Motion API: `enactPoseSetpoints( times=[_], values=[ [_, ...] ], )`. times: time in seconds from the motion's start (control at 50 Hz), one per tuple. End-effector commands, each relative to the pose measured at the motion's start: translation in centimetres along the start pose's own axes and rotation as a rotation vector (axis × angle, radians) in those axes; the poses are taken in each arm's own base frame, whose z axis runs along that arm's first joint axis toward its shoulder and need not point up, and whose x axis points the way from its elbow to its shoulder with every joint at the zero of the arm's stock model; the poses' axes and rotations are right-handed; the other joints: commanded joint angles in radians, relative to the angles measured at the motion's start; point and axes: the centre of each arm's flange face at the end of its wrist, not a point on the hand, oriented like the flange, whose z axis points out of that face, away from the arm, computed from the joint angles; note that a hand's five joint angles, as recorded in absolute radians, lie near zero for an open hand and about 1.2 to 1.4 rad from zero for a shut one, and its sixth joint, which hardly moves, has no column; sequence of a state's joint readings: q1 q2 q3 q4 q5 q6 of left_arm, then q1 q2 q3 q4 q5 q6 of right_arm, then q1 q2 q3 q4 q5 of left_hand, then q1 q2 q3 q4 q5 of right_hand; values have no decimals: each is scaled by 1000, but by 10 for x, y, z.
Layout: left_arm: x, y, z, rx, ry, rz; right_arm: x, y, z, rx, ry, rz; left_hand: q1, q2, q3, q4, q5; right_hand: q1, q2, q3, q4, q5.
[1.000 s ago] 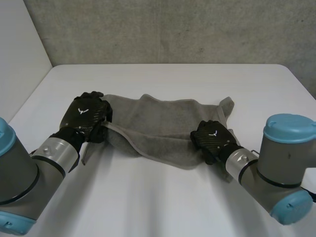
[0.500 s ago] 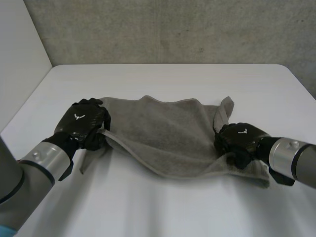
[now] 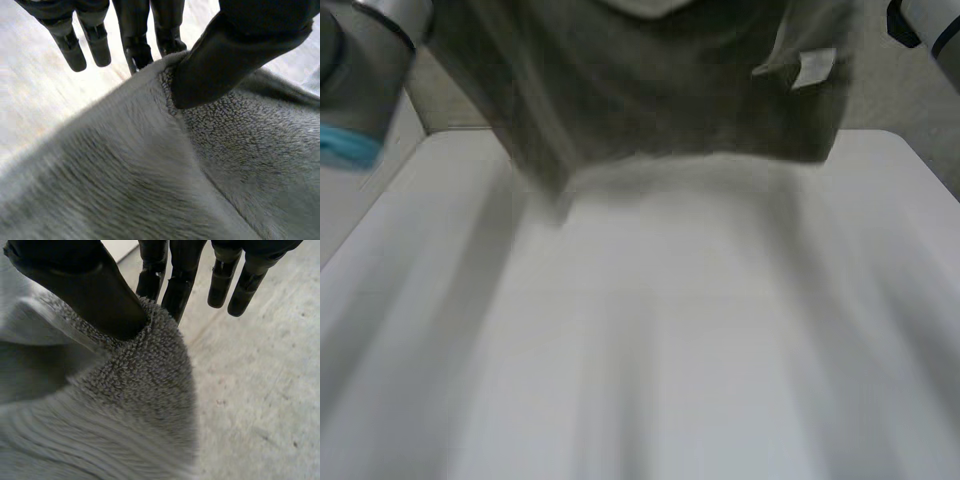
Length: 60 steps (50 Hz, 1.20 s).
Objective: Fold the towel.
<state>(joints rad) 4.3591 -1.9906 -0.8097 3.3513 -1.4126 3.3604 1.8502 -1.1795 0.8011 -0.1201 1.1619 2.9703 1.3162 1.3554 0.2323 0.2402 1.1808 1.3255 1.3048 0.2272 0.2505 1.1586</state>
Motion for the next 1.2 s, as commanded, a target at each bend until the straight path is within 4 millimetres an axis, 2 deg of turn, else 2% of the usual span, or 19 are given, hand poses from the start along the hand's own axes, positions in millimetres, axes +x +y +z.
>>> enactPoseSetpoints(
  times=[0.02,0.06,0.12,0.14,0.18,0.3,0.34,0.38,0.44,0.56,0.72,0.84,0.86,0.88,0.92,0.94,0.98,1.1,1.2],
  values=[
    [-6,14,-27,-82,0,-2,-14,27,-28,-125,-100,67,80,41,-58,-66,41,71,91,-53,-76,63],
    [-6,28,-36,-109,11,0,-21,51,-46,-205,-154,107,80,41,-58,-66,41,71,91,-53,-76,63],
    [-4,63,-60,-182,47,-3,-34,73,-65,-289,-200,157,80,41,-58,-66,41,71,91,-53,-76,63],
    [-4,64,-60,-182,47,-3,-34,73,-66,-290,-201,157,80,41,-58,-66,41,71,91,-53,-76,63],
    [9,92,-89,-245,114,-23,-41,81,-76,-332,-215,176,80,41,-58,-66,41,71,91,-53,-76,63],
    [34,128,-139,-354,216,-58,-64,127,-133,-548,-278,171,80,41,-58,-66,41,71,91,-53,-76,63],
    [48,146,-171,-436,264,-43,-69,135,-147,-593,-303,155,80,41,-58,-66,41,71,91,-53,-76,63],
    [54,153,-185,-473,287,-22,-81,144,-172,-666,-364,125,80,41,-58,-66,41,71,91,-53,-76,63],
    [61,161,-206,-534,321,11,-89,149,-187,-720,-406,106,80,41,-58,-66,41,71,91,-53,-76,63],
    [67,163,-228,-596,352,12,-85,157,-197,-789,-404,131,80,41,-58,-66,41,71,91,-53,-76,63],
    [63,151,-214,-561,339,11,-77,155,-173,-736,-399,109,80,41,-58,-66,41,71,91,-53,-76,63],
    [66,151,-199,-530,336,-6,-65,181,-137,-674,-372,81,80,41,-58,-66,41,71,91,-53,-76,63],
    [69,155,-196,-534,335,-34,-62,193,-131,-682,-363,77,80,41,-58,-66,41,-146,-125,-53,-76,-154],
    [71,157,-193,-535,334,-65,-62,193,-131,-682,-363,77,80,41,-58,-66,41,-148,-128,-53,-76,-156],
    [72,160,-190,-539,325,-96,-50,217,-124,-738,-277,35,80,41,-58,-66,41,-636,-615,-53,-76,-644],
    [72,161,-187,-537,317,-125,-50,217,-124,-739,-277,35,80,41,-58,-66,41,-639,-618,-53,-76,-646],
    [72,163,-186,-543,308,-150,-40,227,-124,-805,-167,-21,80,41,-58,-66,41,-1040,-1019,-53,-76,-1047],
    [71,165,-184,-550,291,-175,-35,210,-124,-824,-38,-27,80,41,-58,-66,41,-1151,-1130,-53,-76,-1159],
    [70,165,-183,-547,286,-175,-40,169,-135,-768,36,97,80,41,-58,-66,41,-1151,-1130,-53,-76,-1159]
  ],
)
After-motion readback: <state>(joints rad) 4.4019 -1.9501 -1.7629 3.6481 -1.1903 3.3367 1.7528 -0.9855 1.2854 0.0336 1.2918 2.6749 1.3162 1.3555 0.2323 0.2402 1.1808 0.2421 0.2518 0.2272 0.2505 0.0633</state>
